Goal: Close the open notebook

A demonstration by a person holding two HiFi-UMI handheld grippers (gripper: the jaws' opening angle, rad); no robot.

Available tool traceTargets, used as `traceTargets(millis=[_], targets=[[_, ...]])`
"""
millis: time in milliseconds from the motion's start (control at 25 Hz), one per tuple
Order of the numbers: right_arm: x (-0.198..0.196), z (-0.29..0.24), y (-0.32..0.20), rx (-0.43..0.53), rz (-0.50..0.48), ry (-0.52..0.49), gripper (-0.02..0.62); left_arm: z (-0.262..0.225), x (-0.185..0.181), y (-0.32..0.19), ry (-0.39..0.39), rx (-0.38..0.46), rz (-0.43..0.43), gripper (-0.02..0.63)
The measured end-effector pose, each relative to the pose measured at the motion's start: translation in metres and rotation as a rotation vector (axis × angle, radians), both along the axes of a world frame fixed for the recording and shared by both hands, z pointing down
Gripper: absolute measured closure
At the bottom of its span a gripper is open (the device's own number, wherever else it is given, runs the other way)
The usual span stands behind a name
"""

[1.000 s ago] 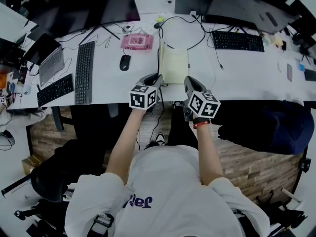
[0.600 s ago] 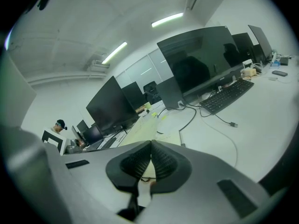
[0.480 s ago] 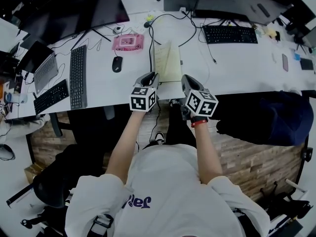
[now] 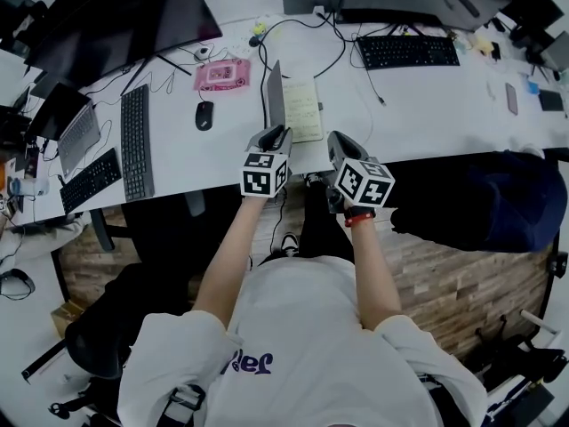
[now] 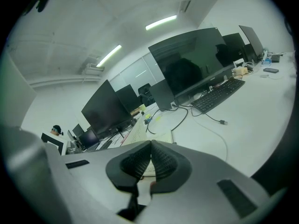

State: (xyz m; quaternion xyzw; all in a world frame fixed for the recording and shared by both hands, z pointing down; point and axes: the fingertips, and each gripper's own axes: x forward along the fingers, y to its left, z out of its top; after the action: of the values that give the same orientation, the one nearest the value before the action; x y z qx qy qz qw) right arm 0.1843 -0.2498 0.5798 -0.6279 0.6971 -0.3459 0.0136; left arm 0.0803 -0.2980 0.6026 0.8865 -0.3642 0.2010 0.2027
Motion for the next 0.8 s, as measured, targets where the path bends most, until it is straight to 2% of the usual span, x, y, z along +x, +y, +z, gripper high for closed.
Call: traceTargets(millis=[800], targets=[[0.043, 0.010, 0.017, -0.007, 0.088, -0.022, 0.580, 0.031, 0.053, 0.009, -0.167, 0.054, 0.068, 0.502]])
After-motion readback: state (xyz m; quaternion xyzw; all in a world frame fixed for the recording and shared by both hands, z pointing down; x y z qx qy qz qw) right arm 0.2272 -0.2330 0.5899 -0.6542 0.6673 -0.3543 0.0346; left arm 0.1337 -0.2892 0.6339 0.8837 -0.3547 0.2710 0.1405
